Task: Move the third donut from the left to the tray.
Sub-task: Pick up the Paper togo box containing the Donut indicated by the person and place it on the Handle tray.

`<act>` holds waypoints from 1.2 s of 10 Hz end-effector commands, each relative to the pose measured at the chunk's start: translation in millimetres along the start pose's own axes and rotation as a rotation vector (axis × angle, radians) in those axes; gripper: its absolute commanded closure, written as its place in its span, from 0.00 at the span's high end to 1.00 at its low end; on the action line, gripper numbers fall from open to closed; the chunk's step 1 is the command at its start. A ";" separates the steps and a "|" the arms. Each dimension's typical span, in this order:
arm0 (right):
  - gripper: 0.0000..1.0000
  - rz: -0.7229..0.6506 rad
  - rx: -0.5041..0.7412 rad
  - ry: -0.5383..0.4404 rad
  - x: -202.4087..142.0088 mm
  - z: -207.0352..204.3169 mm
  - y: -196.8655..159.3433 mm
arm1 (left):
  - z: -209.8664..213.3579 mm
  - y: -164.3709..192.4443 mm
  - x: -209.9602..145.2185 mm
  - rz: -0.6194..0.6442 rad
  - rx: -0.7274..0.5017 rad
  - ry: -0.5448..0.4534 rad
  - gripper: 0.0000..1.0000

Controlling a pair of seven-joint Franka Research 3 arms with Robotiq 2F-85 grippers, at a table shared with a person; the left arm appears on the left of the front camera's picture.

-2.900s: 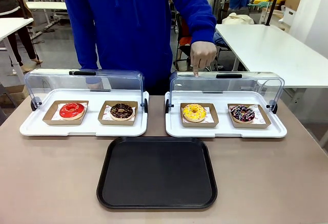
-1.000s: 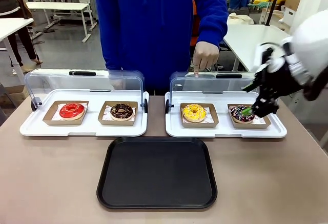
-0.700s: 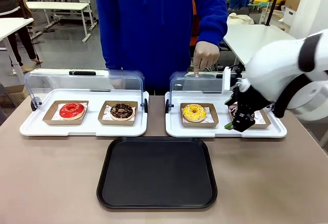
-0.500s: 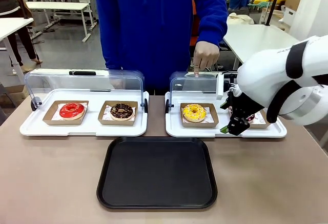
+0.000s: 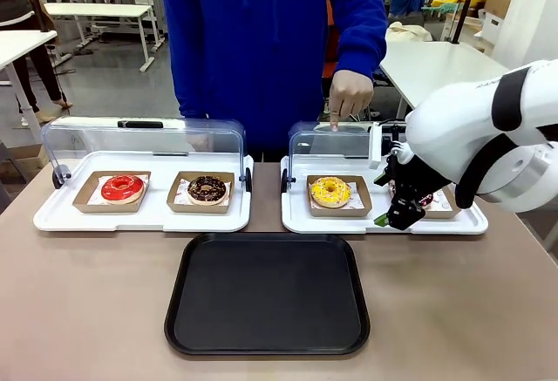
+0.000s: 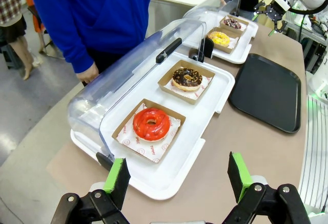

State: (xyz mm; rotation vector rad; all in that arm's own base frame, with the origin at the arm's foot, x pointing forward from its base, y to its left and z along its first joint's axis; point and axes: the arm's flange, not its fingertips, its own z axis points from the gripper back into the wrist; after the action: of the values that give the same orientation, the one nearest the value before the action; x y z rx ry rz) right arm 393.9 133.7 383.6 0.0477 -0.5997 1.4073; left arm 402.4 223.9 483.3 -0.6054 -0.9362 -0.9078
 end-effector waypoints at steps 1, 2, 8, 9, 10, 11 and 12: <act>1.00 0.000 0.000 0.000 0.0 0.0 0.0 | 0.5 -2.3 2.3 0.003 -0.009 0.001 1.00; 1.00 0.014 0.009 0.038 4.8 -4.5 -10.4 | 0.5 -2.3 2.3 0.003 -0.009 0.001 1.00; 1.00 0.049 0.000 0.114 12.2 -39.5 -44.7 | 0.5 -2.3 2.3 0.003 -0.009 0.001 1.00; 1.00 0.053 -0.003 0.130 13.0 -46.4 -48.9 | 0.5 -2.3 2.3 0.003 -0.009 0.001 1.00; 1.00 0.065 -0.006 0.145 10.7 -53.4 -57.8 | 0.5 -2.3 2.3 0.003 -0.009 0.001 1.00; 1.00 0.073 -0.003 0.154 11.2 -60.4 -61.4 | 0.5 -2.3 2.3 0.003 -0.009 0.001 1.00; 1.00 0.078 0.003 0.163 10.7 -67.4 -63.9 | 0.5 -2.3 2.3 0.003 -0.009 0.001 1.00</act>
State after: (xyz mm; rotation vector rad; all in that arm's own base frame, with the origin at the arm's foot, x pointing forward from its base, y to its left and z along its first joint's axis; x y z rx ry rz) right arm 467.7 152.2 350.8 -0.0587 -0.4803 1.4887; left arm 402.4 224.0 483.2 -0.6053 -0.9362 -0.9076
